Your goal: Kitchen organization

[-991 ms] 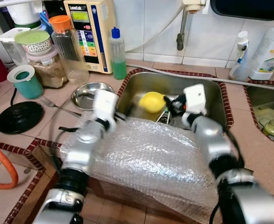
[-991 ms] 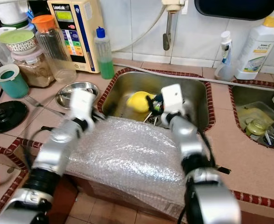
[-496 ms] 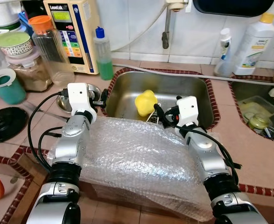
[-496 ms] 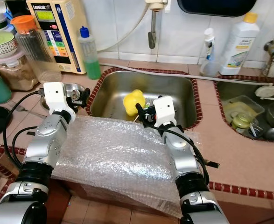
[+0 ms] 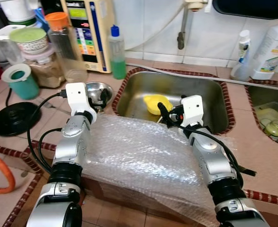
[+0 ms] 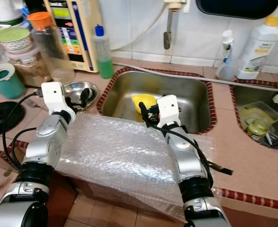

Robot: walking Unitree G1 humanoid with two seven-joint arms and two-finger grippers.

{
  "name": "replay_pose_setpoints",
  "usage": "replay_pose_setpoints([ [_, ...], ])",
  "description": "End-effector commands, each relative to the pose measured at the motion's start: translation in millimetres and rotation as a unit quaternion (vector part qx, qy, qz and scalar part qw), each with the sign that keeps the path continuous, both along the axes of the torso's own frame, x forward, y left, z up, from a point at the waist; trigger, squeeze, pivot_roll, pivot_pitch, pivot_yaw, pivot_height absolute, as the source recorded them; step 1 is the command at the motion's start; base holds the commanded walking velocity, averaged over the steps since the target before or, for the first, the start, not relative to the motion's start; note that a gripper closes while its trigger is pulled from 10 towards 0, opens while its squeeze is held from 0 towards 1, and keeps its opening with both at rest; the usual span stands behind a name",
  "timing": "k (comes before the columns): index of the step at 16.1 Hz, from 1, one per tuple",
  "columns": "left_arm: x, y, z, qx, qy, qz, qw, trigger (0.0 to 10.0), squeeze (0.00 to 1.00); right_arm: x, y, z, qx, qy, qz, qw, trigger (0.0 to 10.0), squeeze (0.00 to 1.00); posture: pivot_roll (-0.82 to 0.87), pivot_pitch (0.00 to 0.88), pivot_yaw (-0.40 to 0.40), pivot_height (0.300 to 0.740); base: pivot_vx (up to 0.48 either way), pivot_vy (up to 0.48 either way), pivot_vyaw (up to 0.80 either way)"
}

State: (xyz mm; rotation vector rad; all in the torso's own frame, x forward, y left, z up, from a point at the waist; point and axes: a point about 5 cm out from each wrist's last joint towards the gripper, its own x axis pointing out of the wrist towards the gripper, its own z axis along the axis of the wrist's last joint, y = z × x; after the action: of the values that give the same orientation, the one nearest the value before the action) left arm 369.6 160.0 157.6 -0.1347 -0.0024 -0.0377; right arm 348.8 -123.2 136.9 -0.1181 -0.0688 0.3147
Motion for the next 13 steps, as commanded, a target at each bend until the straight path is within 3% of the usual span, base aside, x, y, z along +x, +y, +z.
replay_pose_setpoints([
  [1, 2.2, 1.8, 1, -0.003, 0.004, 0.004, 1.0, 10.0, 0.0, -0.5, 2.0, 6, 0.0, -0.01, 0.002, 1.0, 10.0, 0.0, 0.09, 0.0, 0.061, 0.74, 0.0, 0.48, 0.0],
  [8, 3.4, -2.3, 1, -0.002, 0.007, -0.004, 1.0, 10.0, 0.0, 0.2, -1.4, 9, -0.001, -0.013, -0.009, 1.0, 10.0, 0.0, 0.08, 0.0, 0.071, 0.74, 0.0, 0.48, 0.0],
  [13, 1.0, -8.7, 3, 0.001, -0.016, -0.03, 0.999, 10.0, 0.0, 1.2, -7.0, 11, -0.007, -0.017, -0.021, 1.0, 10.0, 0.0, 0.08, 0.0, 0.071, 0.74, 0.0, 0.0, 0.0],
])
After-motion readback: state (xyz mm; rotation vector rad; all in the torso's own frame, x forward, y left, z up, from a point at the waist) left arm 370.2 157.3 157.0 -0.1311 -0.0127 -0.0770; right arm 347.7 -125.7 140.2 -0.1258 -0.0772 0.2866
